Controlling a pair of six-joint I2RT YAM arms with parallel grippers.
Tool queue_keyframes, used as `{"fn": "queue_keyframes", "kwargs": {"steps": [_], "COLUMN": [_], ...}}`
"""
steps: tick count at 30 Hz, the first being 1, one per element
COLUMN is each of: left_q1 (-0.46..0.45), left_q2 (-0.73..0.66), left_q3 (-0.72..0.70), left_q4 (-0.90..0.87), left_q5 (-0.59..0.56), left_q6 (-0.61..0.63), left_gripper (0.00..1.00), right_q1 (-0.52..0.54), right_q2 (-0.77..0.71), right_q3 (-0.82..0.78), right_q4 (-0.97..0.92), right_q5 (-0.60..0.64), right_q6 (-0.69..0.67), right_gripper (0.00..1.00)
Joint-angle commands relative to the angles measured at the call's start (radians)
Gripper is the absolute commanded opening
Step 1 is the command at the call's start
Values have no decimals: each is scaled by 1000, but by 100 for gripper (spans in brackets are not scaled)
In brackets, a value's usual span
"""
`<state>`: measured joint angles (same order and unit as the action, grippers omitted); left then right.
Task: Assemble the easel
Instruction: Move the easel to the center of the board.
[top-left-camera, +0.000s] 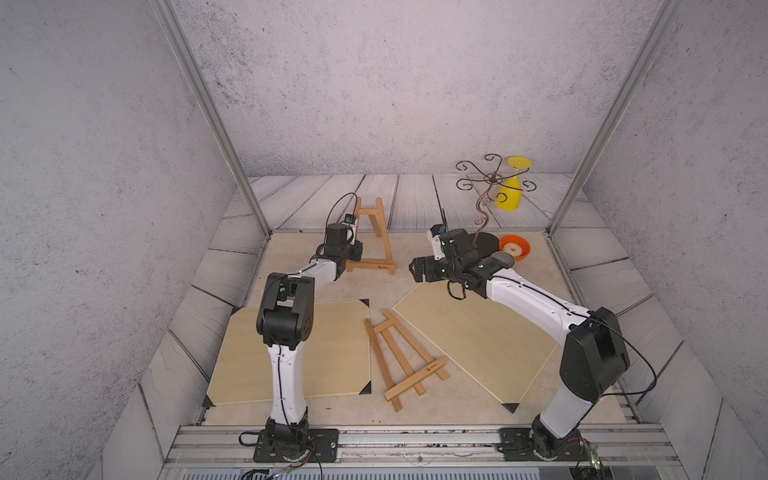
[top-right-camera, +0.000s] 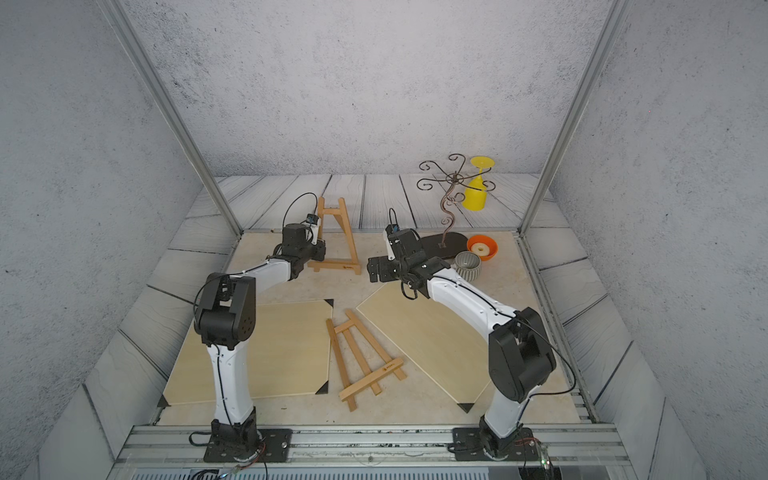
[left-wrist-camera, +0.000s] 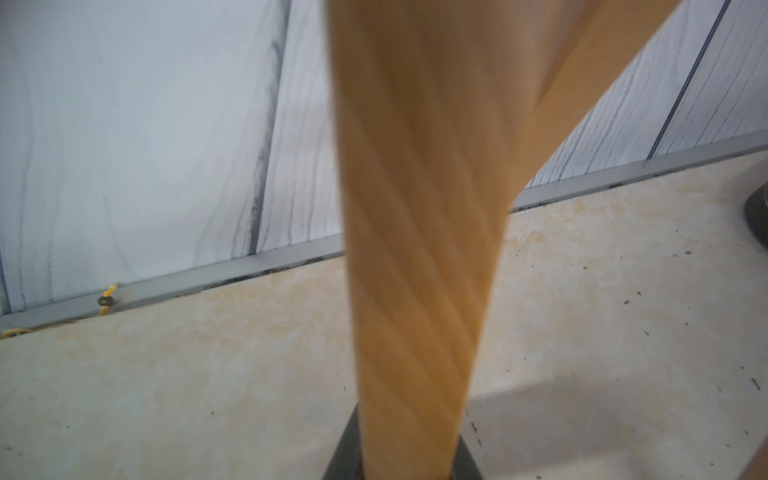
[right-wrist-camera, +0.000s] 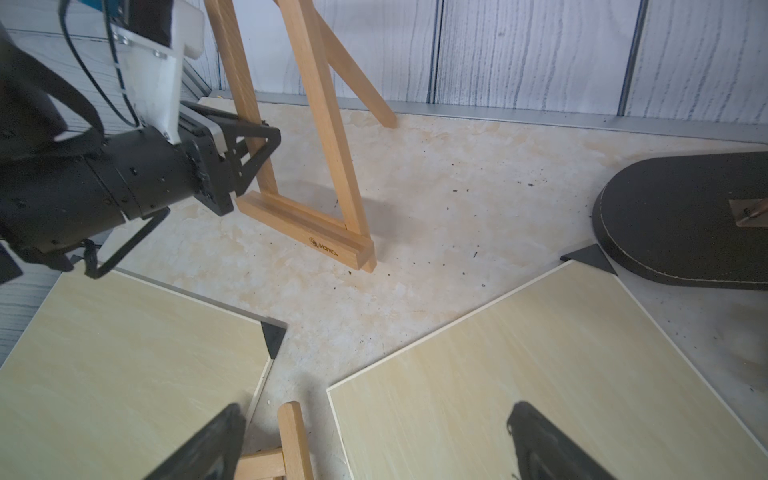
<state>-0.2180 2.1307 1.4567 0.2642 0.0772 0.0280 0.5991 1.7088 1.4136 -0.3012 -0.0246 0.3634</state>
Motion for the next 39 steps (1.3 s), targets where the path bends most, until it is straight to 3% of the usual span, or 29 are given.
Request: {"fn": "queue_keyframes", "kwargs": {"steps": [1,7,11,17,24,30,33,39], "left_q1": [-44,-60,-60,-60,-60,-63,-63,-61], "left_q2": [-59,-92,-114,-165,-374,-589,-678,-817], "left_q3": [-29,-108,-125,-169,-351,-528,-588,-672], "left_q4": [80,109,96,95,68,-73,-161,-265], "left_q5": [-96,-156,-158,-147,-138,-113,-102,-40], "left_q6": [-20,-46,-43,-74,-211,-371,-464,-500], "left_gripper": [0,2,34,56,62,66,67,72], "right_q1": [-3,-2,-1,2,79,179,218,265], "right_q2": [-21,-23,-28,-33,-15,57,117,197], "right_q3": [-24,-45,-52,-57,-64,-90,-77,-78], "right_q4": [-6,0,-7,-38,-192,-264,-289,-276], "right_q5": [4,6,3,-6,1,41,62,53], "right_q6": [7,11,17,34,39,21,-2,-3], "right_gripper": [99,99,99,99,99,100,94,83]}}
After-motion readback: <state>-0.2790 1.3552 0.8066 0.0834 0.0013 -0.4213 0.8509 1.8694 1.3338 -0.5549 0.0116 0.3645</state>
